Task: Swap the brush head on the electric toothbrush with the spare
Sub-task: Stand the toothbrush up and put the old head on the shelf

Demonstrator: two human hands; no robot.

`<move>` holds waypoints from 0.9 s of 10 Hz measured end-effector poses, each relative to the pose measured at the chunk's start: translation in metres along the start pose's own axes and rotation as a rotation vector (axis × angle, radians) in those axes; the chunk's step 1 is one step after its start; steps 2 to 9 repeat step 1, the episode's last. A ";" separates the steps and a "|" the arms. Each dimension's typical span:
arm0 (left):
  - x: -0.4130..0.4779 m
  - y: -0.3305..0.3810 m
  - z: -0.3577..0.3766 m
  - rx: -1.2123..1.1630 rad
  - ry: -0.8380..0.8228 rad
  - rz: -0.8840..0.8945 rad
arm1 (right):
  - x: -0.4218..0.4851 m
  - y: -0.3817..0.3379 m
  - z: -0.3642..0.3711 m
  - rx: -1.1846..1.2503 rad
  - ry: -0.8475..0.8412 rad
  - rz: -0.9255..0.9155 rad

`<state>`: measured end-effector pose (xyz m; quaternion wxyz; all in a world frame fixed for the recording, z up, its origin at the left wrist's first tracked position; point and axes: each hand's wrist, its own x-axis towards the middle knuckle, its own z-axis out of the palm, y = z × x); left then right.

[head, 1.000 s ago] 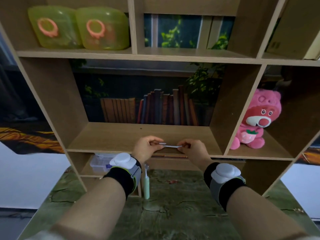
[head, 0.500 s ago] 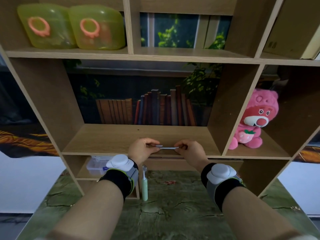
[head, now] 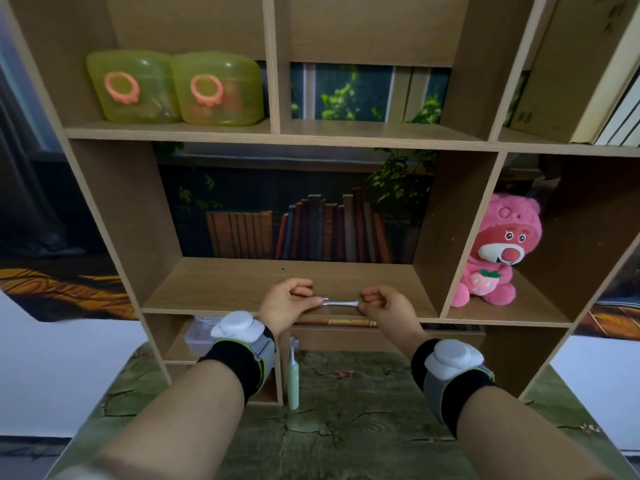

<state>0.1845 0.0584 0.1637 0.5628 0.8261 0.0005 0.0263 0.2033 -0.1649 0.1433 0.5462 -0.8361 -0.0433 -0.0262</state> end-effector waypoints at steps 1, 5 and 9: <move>-0.011 0.015 -0.003 0.007 0.088 0.012 | -0.016 -0.009 -0.007 -0.033 0.040 -0.035; -0.011 0.015 -0.003 0.007 0.088 0.012 | -0.016 -0.009 -0.007 -0.033 0.040 -0.035; -0.011 0.015 -0.003 0.007 0.088 0.012 | -0.016 -0.009 -0.007 -0.033 0.040 -0.035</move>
